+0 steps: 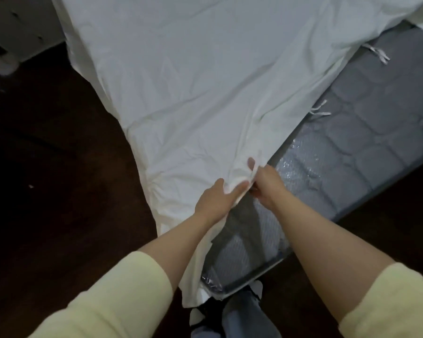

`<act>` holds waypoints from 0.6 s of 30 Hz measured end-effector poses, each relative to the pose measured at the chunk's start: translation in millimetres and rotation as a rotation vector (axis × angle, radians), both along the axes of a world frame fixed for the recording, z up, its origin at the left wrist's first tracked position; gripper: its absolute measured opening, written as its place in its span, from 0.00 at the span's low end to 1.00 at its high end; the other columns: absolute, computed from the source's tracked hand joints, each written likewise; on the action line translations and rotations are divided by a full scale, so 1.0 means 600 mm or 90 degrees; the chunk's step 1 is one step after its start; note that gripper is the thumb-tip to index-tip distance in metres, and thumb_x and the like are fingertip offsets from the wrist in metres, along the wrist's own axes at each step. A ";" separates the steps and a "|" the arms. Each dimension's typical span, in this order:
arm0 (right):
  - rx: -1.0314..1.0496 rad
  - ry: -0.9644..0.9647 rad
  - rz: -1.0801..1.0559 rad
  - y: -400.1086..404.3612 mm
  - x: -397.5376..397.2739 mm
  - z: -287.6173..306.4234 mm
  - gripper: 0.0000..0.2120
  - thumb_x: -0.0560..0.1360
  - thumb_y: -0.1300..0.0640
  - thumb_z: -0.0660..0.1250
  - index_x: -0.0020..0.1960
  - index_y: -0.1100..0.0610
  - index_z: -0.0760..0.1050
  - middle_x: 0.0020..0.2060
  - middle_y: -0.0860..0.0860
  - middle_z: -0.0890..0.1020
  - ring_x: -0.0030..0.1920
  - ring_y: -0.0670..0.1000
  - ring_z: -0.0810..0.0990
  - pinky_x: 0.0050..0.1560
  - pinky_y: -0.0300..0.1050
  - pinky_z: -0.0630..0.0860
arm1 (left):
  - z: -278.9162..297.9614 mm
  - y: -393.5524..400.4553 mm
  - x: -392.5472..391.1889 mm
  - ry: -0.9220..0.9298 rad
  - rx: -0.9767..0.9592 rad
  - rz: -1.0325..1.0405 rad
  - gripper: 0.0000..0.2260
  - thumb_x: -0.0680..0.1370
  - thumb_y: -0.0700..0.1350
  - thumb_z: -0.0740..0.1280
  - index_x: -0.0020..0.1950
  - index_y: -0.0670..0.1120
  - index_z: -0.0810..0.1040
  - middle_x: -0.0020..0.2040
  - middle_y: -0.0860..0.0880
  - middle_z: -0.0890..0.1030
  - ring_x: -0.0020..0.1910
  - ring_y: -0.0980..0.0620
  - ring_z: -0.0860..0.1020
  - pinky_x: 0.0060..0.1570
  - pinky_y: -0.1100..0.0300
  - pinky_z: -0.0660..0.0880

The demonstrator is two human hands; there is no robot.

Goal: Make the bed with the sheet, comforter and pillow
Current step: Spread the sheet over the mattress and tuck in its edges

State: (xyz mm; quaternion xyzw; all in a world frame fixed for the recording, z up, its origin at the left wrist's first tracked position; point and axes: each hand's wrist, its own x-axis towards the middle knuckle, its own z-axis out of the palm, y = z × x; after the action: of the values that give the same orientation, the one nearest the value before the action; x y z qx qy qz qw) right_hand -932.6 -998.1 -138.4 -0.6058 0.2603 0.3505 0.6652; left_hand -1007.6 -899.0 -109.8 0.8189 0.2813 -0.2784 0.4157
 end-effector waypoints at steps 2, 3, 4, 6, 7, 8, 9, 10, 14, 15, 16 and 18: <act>-0.138 -0.046 0.048 -0.005 -0.017 0.016 0.10 0.78 0.55 0.60 0.51 0.60 0.77 0.42 0.57 0.82 0.42 0.56 0.79 0.44 0.47 0.78 | 0.007 -0.009 -0.022 -0.010 0.176 -0.120 0.28 0.73 0.62 0.65 0.64 0.46 0.64 0.54 0.47 0.78 0.53 0.43 0.78 0.44 0.56 0.70; -0.165 -0.051 0.049 -0.010 -0.024 0.023 0.10 0.77 0.56 0.60 0.51 0.61 0.77 0.42 0.57 0.81 0.44 0.57 0.80 0.48 0.49 0.78 | 0.007 -0.013 -0.030 -0.025 0.247 -0.164 0.25 0.74 0.56 0.65 0.64 0.46 0.62 0.53 0.46 0.79 0.51 0.42 0.78 0.42 0.56 0.69; -0.189 -0.064 0.045 -0.015 -0.032 0.040 0.11 0.77 0.56 0.59 0.51 0.61 0.77 0.44 0.58 0.82 0.47 0.59 0.80 0.52 0.53 0.79 | 0.015 -0.015 -0.039 -0.053 0.298 -0.186 0.22 0.75 0.51 0.64 0.65 0.46 0.61 0.53 0.45 0.79 0.50 0.41 0.79 0.42 0.55 0.68; -0.210 -0.077 0.028 -0.025 -0.050 0.071 0.12 0.78 0.55 0.58 0.46 0.61 0.77 0.45 0.58 0.81 0.48 0.59 0.80 0.54 0.56 0.78 | 0.026 -0.012 -0.057 -0.089 0.338 -0.191 0.20 0.76 0.45 0.62 0.67 0.47 0.61 0.55 0.45 0.76 0.51 0.42 0.78 0.43 0.55 0.68; -0.211 -0.087 0.011 -0.032 -0.060 0.086 0.12 0.79 0.56 0.57 0.44 0.60 0.76 0.44 0.58 0.80 0.46 0.58 0.79 0.51 0.54 0.78 | 0.037 -0.008 -0.065 -0.098 0.341 -0.189 0.20 0.77 0.44 0.61 0.67 0.47 0.61 0.57 0.45 0.74 0.53 0.42 0.77 0.44 0.54 0.69; -0.219 -0.099 -0.005 -0.039 -0.071 0.096 0.12 0.79 0.57 0.56 0.44 0.61 0.76 0.43 0.58 0.79 0.44 0.56 0.78 0.45 0.50 0.77 | 0.047 -0.004 -0.076 -0.099 0.339 -0.187 0.20 0.77 0.43 0.61 0.68 0.48 0.61 0.59 0.45 0.72 0.54 0.42 0.76 0.45 0.54 0.69; -0.227 -0.108 -0.030 -0.046 -0.083 0.113 0.13 0.79 0.59 0.55 0.48 0.63 0.77 0.44 0.58 0.79 0.42 0.55 0.77 0.42 0.47 0.75 | 0.059 0.001 -0.088 -0.101 0.341 -0.183 0.20 0.77 0.43 0.60 0.68 0.48 0.61 0.60 0.45 0.70 0.55 0.43 0.75 0.46 0.54 0.69; -0.219 -0.109 -0.063 -0.053 -0.091 0.121 0.14 0.78 0.60 0.55 0.53 0.65 0.76 0.44 0.58 0.79 0.42 0.54 0.76 0.40 0.45 0.74 | 0.071 0.006 -0.101 -0.096 0.344 -0.179 0.19 0.77 0.42 0.60 0.68 0.47 0.62 0.60 0.45 0.71 0.55 0.43 0.75 0.47 0.54 0.69; -0.154 -0.057 -0.188 -0.061 -0.136 0.176 0.17 0.81 0.62 0.51 0.66 0.68 0.68 0.52 0.63 0.77 0.49 0.57 0.74 0.52 0.52 0.74 | 0.126 0.039 -0.152 -0.084 0.302 -0.138 0.11 0.77 0.39 0.59 0.59 0.45 0.70 0.56 0.45 0.75 0.53 0.45 0.76 0.49 0.55 0.72; -0.202 -0.050 -0.169 -0.063 -0.148 0.188 0.19 0.82 0.60 0.50 0.67 0.69 0.66 0.56 0.63 0.75 0.54 0.58 0.74 0.55 0.52 0.73 | 0.139 0.044 -0.163 -0.083 0.262 -0.147 0.10 0.77 0.38 0.60 0.57 0.44 0.73 0.56 0.45 0.77 0.53 0.45 0.76 0.50 0.54 0.74; -0.263 -0.064 -0.151 -0.070 -0.159 0.199 0.21 0.83 0.56 0.50 0.69 0.69 0.63 0.62 0.63 0.73 0.59 0.60 0.74 0.59 0.51 0.71 | 0.152 0.044 -0.175 -0.077 0.210 -0.170 0.08 0.77 0.39 0.60 0.55 0.43 0.74 0.56 0.44 0.78 0.54 0.44 0.77 0.52 0.54 0.74; -0.343 -0.138 -0.108 -0.087 -0.188 0.228 0.30 0.81 0.48 0.56 0.73 0.66 0.54 0.70 0.62 0.66 0.68 0.62 0.69 0.66 0.52 0.67 | 0.176 0.032 -0.206 -0.053 0.121 -0.215 0.05 0.78 0.41 0.61 0.51 0.44 0.75 0.57 0.42 0.79 0.57 0.43 0.76 0.53 0.57 0.72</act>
State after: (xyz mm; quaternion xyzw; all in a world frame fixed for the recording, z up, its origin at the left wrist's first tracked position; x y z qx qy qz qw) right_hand -1045.2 -1050.3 -1.7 -0.7701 0.3214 0.1453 0.5315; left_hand -1131.0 -880.0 -4.2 0.9009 0.1473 -0.2823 0.2951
